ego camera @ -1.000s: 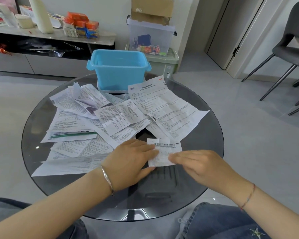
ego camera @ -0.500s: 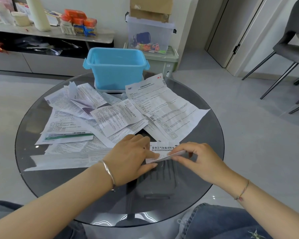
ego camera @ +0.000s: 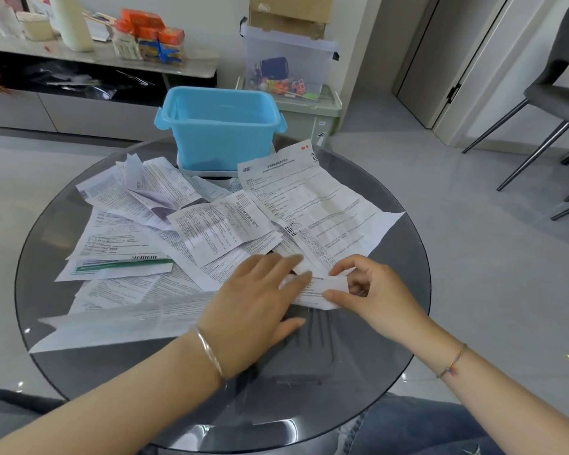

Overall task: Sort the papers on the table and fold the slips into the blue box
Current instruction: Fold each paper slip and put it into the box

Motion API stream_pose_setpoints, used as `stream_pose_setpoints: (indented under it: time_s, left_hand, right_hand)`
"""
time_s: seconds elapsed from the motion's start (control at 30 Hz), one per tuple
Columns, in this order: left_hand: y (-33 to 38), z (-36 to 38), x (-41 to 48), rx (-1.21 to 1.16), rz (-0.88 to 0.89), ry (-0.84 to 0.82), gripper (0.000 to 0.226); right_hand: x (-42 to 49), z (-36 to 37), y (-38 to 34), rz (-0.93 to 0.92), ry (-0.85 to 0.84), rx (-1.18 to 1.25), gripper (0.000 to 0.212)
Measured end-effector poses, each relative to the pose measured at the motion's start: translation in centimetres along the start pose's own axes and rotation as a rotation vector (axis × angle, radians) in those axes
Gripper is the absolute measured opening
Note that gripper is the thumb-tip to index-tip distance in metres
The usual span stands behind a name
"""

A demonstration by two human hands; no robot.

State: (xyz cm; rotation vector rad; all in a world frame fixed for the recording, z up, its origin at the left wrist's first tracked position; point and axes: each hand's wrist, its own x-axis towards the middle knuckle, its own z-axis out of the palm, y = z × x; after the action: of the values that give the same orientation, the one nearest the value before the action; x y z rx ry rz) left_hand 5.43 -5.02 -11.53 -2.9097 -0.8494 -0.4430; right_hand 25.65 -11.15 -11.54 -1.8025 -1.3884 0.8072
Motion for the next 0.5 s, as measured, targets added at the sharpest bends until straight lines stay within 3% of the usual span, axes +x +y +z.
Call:
stream_pose_setpoints:
  time_s: [0.17, 0.5]
  left_hand:
    - [1.0, 1.2, -1.8, 0.139, 0.121, -0.083, 0.07]
    - [-0.2, 2.2, -2.3, 0.133, 0.139, -0.11, 0.078]
  right_hand:
    - [0.8, -0.1, -0.4, 0.054, -0.017, -0.004, 0.029]
    - [1.2, 0.1, -0.8, 0.084, -0.054, -0.059, 0.021]
